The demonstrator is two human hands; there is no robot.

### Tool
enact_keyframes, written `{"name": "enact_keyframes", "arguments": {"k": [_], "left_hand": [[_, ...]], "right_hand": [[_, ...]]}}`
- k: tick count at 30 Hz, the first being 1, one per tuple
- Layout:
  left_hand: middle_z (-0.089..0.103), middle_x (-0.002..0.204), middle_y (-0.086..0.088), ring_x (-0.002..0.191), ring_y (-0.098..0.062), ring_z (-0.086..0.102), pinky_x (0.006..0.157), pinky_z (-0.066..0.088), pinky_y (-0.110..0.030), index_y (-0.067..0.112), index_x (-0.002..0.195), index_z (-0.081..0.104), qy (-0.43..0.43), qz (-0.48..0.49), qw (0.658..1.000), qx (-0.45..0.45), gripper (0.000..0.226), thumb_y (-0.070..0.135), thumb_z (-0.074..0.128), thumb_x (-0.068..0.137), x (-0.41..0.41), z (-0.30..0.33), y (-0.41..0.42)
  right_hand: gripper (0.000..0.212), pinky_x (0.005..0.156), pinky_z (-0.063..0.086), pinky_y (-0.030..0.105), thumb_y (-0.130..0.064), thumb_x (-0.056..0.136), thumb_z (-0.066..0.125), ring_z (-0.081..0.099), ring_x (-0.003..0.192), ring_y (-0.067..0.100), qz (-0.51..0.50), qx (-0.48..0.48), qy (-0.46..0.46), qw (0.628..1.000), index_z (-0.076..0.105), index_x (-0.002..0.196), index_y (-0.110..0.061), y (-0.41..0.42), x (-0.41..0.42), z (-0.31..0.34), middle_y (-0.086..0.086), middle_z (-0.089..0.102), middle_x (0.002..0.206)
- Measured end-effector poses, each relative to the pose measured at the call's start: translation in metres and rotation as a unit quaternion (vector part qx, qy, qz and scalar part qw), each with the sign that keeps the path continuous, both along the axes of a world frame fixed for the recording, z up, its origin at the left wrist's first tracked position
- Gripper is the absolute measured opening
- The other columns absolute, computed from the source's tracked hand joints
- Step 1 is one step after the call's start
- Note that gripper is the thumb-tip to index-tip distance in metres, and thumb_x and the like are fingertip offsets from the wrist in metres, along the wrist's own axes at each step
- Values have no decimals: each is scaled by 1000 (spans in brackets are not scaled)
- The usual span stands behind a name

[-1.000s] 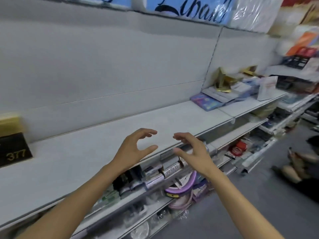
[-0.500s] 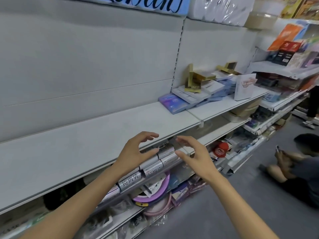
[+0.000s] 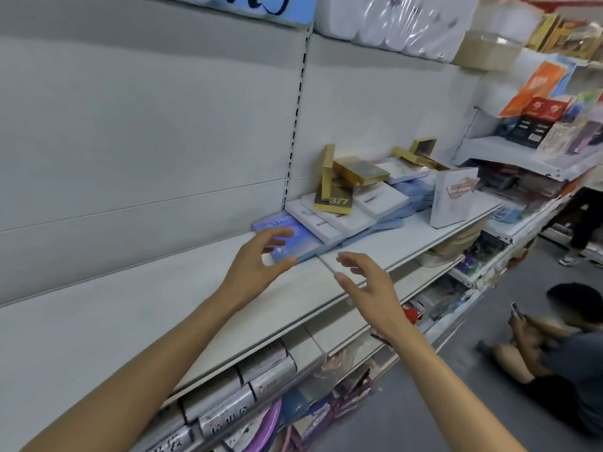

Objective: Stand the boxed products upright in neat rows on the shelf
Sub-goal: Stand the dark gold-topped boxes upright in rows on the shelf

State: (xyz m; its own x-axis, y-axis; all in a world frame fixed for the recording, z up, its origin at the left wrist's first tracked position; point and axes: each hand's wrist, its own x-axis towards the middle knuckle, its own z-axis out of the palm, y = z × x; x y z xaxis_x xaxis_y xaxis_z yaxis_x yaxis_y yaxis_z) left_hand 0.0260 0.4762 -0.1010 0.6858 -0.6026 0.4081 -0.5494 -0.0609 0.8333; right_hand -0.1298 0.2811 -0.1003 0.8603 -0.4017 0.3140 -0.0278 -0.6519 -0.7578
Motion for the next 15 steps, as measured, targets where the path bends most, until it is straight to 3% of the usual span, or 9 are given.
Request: {"name": "enact_keyframes", "arguments": {"k": [4,9,12,15], "left_hand": [[59,134,14,116,-5,60,101,52,-34,33,134,55,3,16,1000,-11,52,31,78,87,38,21,-64],[49,144,13,120,-6,56,99,47,-23,34,145,46,-21,38,998,-50,59,35,72,92,69,64,-127],[42,149,10,125,-6,51,103,45,-26,40,147,42,-102,66,993,8,59,40,67,94,81,78,-160],[43,151,4,133,-12,47,106,43,-32,36,142,50,-136,127,980,77,48,41,63,96,93,78,-187]], "right_hand": [[34,101,49,27,-28,97,65,60,115,7,-36,-2,-22,999,62,130,-21,-49,33,18,-7,66,123],[34,98,50,28,-26,98,64,60,110,10,-67,5,-23,997,59,131,-20,-96,70,31,-4,65,125],[36,95,46,23,-24,98,63,58,112,11,-52,-2,-28,998,58,133,-18,-118,93,36,-1,62,129],[39,101,47,30,-24,96,65,57,117,16,-20,-18,-30,999,58,133,-15,-136,115,41,2,60,131]]}}
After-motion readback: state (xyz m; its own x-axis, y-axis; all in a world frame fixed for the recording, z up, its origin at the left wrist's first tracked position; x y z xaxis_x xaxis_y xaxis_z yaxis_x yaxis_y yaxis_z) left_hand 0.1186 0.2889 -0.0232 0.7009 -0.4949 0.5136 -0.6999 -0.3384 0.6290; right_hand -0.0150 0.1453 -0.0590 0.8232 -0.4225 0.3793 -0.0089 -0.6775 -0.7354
